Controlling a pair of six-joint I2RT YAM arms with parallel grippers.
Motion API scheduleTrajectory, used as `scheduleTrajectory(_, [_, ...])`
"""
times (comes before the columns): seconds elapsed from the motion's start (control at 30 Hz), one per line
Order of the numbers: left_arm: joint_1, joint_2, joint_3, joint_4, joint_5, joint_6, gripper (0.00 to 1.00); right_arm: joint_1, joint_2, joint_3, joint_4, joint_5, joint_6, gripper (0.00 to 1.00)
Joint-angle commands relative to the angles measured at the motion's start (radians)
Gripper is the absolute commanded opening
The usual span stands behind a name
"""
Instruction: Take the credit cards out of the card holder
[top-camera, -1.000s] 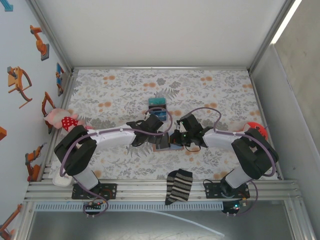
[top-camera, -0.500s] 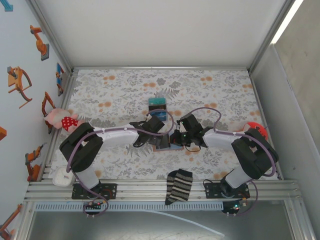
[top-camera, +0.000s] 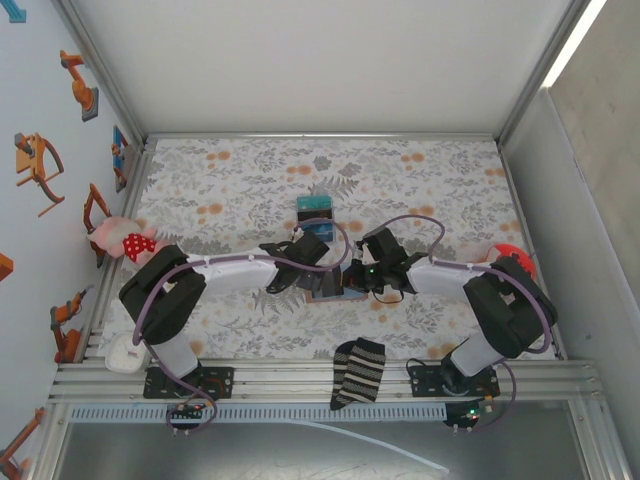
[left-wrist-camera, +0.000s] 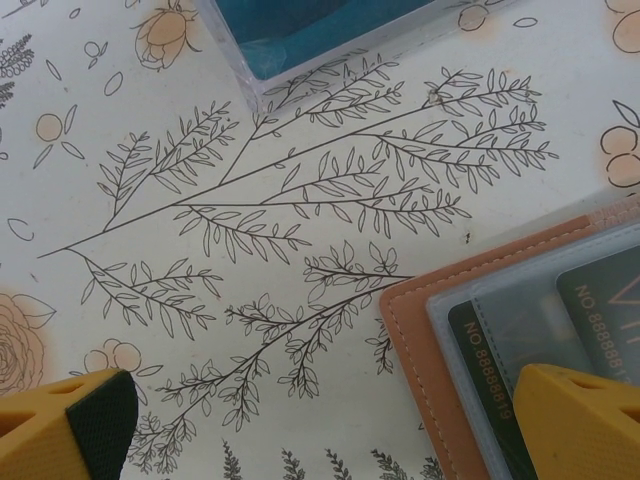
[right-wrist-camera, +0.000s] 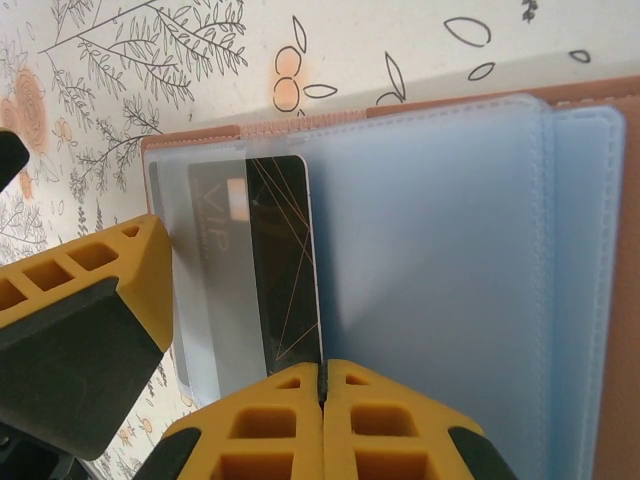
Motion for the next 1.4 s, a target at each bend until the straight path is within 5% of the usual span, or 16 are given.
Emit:
scheduleTrajectory(0.0, [-0.014, -0.037, 0.037, -0.025, -0.010, 0.040, 0.97, -0.005, -0.015, 0.012, -0.015, 0.005, -0.019, 0.00])
scheduleTrajectory(0.67, [-0.040, 0.035, 0.028, -0.031, 0.045, 0.031, 0.97, -0.009, -0.028, -0.026, 0.074, -0.049, 0.016, 0.00])
scheduleTrajectory(1.37, [-0.040, 0.036, 0.011, -0.028, 0.080, 0.010, 0.97, -0.021, 0.049, -0.108, 0.409, -0.185, 0.117, 0.17])
